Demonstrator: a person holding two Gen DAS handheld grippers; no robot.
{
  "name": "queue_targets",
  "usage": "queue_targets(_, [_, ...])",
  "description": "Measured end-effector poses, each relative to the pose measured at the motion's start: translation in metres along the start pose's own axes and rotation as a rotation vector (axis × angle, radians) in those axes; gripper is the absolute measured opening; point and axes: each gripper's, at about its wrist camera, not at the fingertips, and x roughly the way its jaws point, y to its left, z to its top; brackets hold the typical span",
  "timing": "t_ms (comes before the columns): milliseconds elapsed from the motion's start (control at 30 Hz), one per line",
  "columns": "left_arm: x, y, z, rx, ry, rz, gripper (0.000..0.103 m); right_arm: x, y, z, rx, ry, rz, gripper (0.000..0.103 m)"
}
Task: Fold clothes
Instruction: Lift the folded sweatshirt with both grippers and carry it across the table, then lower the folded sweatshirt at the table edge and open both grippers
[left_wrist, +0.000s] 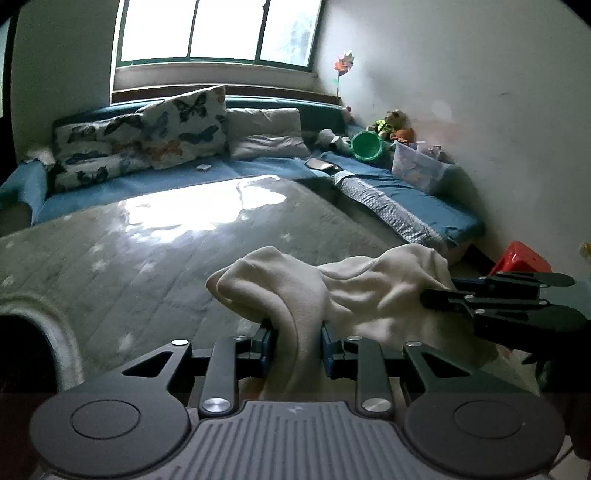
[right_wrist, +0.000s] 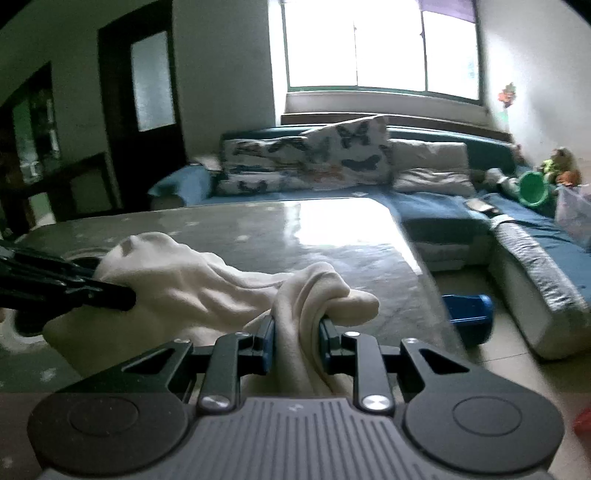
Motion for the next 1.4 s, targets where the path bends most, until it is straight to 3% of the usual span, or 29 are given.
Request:
queue_targets(267, [0.051, -0.013, -0.001, -0.016, 0.049, 0.005, 0.03, 0.034, -0.025, -0.006, 0.026, 0.053, -0.095, 0.026])
queue_targets(367, [0.055, -0.011, -0.004, -0.006, 0.053, 0.032, 0.035, 0.042, -0.029, -0.013, 0.034, 0.067, -0.121, 0.035])
queue_targets(500, [0.05, -0.009, -0.009, 0.038, 0.053, 0.067, 0.037, 0.042, -0.028, -0.016, 0.014, 0.045, -0.154, 0.037])
queue_targets(567, [0.048, -0.005, -0.01, 0.029, 0.056, 0.066, 0.037, 0.039, -0.024, -0.014, -0.01, 0.02, -0.166, 0.054])
queue_targets(600, [0.047, -0.004, -0.011, 0.025, 0.059, 0.067, 0.037, 0.037, -0.021, -0.013, -0.022, 0.008, -0.169, 0.056])
queue_targets(800, [0.037, 0.006, -0.022, 0.016, 0.097, 0.099, 0.042, 0.032, 0.006, -0.017, -0.047, 0.022, -0.096, 0.059])
queue_targets(867, [0.031, 0.008, -0.026, 0.021, 0.102, 0.111, 0.044, 0.032, 0.017, -0.02, -0.051, 0.025, -0.075, 0.065])
queue_targets(1067, [0.006, 0.018, -0.042, 0.015, 0.103, 0.157, 0.05, 0.029, 0.05, -0.029, -0.065, 0.023, -0.001, 0.071])
queue_targets(1400, [-0.034, 0.05, -0.067, -0.041, 0.094, 0.295, 0.066, 0.037, 0.114, -0.026, -0.125, 0.031, 0.136, 0.078])
